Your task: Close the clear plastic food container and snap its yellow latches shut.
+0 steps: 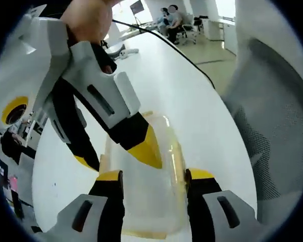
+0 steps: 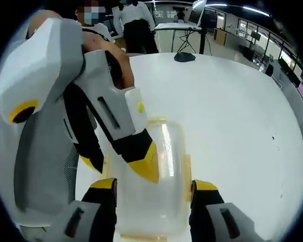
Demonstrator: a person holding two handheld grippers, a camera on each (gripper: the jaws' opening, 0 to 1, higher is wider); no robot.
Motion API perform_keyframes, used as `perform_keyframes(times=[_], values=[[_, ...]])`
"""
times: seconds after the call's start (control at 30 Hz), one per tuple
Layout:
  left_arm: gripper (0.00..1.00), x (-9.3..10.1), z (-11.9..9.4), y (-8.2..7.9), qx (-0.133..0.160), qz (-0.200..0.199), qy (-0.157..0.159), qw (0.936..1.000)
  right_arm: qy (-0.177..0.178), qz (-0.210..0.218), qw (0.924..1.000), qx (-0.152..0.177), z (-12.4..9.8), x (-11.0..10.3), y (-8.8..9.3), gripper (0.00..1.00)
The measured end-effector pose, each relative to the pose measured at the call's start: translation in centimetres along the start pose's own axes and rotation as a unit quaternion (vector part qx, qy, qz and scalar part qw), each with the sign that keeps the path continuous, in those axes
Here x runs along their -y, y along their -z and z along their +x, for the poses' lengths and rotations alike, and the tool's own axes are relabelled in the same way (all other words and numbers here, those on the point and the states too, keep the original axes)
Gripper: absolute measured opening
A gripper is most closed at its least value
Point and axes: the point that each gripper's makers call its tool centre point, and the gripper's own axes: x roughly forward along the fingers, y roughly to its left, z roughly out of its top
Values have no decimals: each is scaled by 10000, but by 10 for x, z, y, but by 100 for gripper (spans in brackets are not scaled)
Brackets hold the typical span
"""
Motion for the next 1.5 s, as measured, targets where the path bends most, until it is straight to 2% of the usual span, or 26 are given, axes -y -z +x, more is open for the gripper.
perform_keyframes(times=[0.4, 0.57, 0.7, 0.77, 0.8, 0.83, 0.87, 0.97, 1.27, 1.43, 1.5], values=[[45, -1, 0, 2, -68, 105, -90, 9999, -341, -8, 9991, -264, 4, 0, 1, 55], [44, -1, 1, 2, -95, 97, -146, 9998, -610, 86, 9963, -603, 6, -2, 1, 55], [44, -1, 0, 4, -52, 51, -140, 9999, -600, 345, 9967, -431, 4, 9, -2, 49], [44, -1, 1, 3, -65, 89, -194, 9998, -570, 251, 9972, -404, 3, 7, 0, 49], [43, 0, 2, 3, -144, 182, -289, 9993, -538, 256, 9975, -377, 3, 5, 0, 49], [43, 9, 2, 10, -314, 45, -169, 9994, -510, 239, 9976, -406, 3, 5, 1, 49], [43, 2, 2, 5, -121, 133, -333, 9993, -489, 229, 9977, -402, 3, 5, 0, 49], [43, -2, 0, 4, -56, 89, -271, 9996, -455, 192, 9980, -405, 3, 4, 1, 50], [45, -2, -1, 4, 40, -28, -106, 9999, -445, 252, 9978, -412, 3, 4, 1, 51], [45, -1, 0, 3, -50, 76, -142, 9999, -369, 325, 9980, -401, 2, 3, 1, 52], [45, -2, -1, 0, 61, -166, -75, 9998, -316, 352, 9983, -334, 1, 2, 2, 52]])
